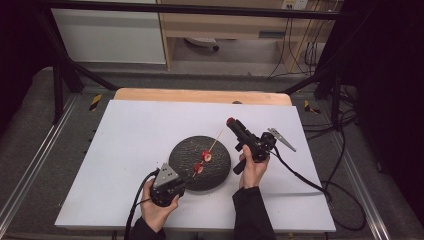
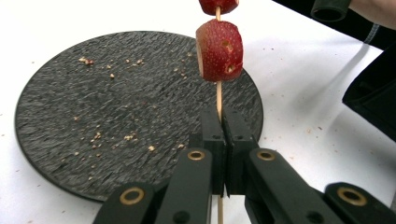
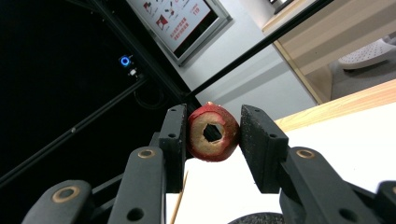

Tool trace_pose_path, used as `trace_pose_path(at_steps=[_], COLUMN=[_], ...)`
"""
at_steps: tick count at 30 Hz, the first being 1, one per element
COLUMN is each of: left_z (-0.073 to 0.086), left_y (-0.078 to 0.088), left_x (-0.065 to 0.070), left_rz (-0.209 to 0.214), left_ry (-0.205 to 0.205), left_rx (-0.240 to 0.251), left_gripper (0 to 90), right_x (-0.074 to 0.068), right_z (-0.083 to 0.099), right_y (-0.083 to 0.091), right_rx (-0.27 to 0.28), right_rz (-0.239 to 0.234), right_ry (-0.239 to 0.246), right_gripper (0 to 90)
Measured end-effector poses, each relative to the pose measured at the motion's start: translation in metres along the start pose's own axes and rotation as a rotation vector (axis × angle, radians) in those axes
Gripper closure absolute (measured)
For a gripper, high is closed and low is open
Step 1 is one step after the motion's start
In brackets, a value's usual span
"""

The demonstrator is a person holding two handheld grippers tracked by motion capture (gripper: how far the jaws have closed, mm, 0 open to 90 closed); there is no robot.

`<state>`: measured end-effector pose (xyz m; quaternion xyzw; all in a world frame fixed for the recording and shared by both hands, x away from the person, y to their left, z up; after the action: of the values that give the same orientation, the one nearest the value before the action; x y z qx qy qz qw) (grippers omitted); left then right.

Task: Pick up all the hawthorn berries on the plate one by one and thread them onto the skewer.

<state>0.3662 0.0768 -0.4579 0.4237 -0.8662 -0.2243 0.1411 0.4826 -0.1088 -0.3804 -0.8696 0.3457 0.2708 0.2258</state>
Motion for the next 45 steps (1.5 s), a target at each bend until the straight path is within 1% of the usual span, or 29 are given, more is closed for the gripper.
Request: trace_pose_path(at_steps=[6, 14, 20, 25, 29, 33, 35, 45], left_z=[-0.004, -0.005, -0.006, -0.009, -0.013, -0.015, -0.017, -0.027], left_y=[-0.004, -0.008, -0.009, -0.011, -0.013, -0.016, -0.016, -0.020], left_x=[0.004, 0.007, 0.006, 0.009, 0.012, 0.014, 0.015, 0.015], left_rz=[0.006, 0.009, 0.006, 0.011, 0.011, -0.005, -0.003, -0.008], left_ry=[0.006, 0.007, 0.010, 0.019, 0.036, 0.041, 0.050, 0.054], left_rx=[0.004, 0.003, 0.008, 0.015, 0.026, 0.032, 0.036, 0.049], left_gripper=[88.5, 88.5, 88.5, 88.5, 88.5, 88.5, 88.5, 88.5], right_x=[0.000, -0.001, -0.002, -0.002, -0.003, -0.004, -0.004, -0.006], right_z=[0.000, 0.001, 0.003, 0.006, 0.008, 0.010, 0.011, 0.017], right_y=[-0.001, -0.001, -0.001, -0.002, -0.002, -0.001, -0.001, 0.000], right_rx=[0.030, 0.039, 0.039, 0.039, 0.045, 0.044, 0.043, 0.030], right_rz=[-0.003, -0.011, -0.015, -0.021, -0.024, -0.026, -0.027, -0.034], right_ry=[-0.010, -0.016, -0.016, -0.025, -0.029, -0.028, -0.029, -0.032], right_gripper=[63.1, 63.1, 63.1, 63.1, 63.1, 63.1, 63.1, 63.2])
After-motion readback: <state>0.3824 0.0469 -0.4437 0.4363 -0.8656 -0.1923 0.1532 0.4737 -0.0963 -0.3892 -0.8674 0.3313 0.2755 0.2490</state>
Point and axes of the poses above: each handheld gripper's, and its own axes: y roughly backward along the jaws, z roughly out of its underside, x roughly to its right, the point moved 8 cm from there along -y, roughly forward along the jaws, and after that the axes turned 9 degrees about -z, right-handed, at the moved point
